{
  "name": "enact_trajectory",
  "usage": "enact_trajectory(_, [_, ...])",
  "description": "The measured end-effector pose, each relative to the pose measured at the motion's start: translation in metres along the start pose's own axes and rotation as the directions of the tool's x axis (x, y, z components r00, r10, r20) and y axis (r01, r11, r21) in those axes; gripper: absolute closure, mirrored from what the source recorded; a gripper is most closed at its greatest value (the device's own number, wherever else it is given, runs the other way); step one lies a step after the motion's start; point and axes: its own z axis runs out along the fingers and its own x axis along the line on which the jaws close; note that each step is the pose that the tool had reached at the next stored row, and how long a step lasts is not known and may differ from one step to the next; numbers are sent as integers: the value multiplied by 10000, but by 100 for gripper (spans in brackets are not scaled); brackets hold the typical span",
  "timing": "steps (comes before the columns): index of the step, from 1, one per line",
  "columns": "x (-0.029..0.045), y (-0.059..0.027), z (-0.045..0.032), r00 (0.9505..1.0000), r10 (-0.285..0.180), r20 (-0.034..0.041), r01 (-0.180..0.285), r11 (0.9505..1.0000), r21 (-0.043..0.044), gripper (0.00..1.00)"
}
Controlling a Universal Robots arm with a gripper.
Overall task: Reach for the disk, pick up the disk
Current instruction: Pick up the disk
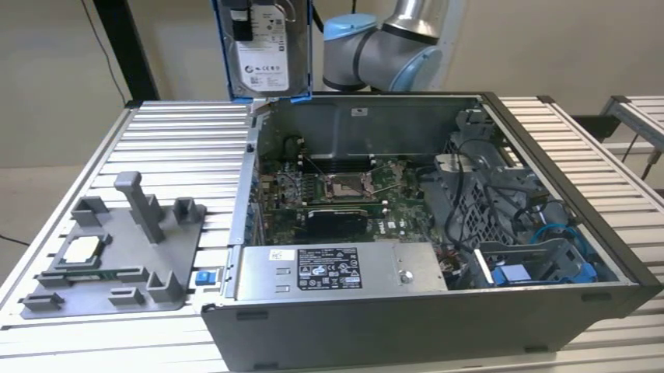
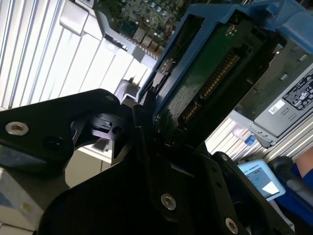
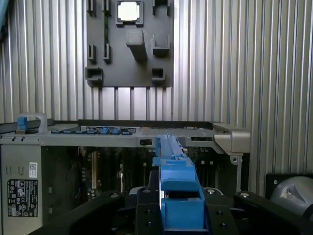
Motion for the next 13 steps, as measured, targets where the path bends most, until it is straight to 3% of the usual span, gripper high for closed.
enact_trajectory(13, [-3,-234,-5,10000,0,0,0,10000,0,100])
